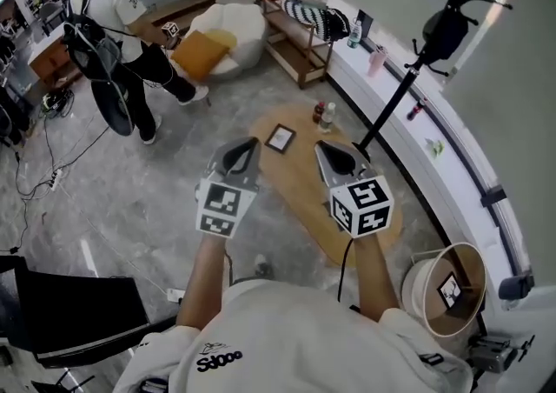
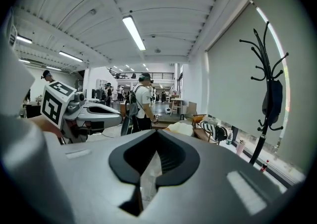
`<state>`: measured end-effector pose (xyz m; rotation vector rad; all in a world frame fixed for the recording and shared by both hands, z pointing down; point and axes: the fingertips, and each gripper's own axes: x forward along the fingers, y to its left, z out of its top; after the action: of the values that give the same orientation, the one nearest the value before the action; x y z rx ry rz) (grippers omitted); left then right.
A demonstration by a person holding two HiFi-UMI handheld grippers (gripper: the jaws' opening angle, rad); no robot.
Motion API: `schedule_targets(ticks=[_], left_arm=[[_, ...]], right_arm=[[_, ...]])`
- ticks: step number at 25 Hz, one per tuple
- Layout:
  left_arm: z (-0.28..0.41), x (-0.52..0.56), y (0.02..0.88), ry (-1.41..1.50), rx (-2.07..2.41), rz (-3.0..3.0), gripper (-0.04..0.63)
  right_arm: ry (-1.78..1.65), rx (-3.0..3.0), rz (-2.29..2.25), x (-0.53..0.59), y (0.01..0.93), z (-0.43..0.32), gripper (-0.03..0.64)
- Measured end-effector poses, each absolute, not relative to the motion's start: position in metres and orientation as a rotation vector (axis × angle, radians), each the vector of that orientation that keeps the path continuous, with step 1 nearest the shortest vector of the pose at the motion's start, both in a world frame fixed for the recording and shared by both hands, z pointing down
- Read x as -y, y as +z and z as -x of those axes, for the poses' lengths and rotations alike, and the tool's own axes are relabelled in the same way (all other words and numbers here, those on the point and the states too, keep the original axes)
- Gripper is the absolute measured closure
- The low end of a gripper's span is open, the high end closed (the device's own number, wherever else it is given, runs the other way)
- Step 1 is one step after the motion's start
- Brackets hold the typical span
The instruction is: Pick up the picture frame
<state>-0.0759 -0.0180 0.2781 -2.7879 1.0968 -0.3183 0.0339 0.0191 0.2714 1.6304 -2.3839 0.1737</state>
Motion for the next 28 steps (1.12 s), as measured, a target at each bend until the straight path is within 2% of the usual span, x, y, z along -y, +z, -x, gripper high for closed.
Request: schedule_targets(ticks=[28], left_arm=[[0.117, 0.146, 0.299, -0.314, -1.036, 2.863, 0.586]], right_arm=[[0.134, 2.291, -1.621, 0.107, 0.294, 0.02, 0.614]])
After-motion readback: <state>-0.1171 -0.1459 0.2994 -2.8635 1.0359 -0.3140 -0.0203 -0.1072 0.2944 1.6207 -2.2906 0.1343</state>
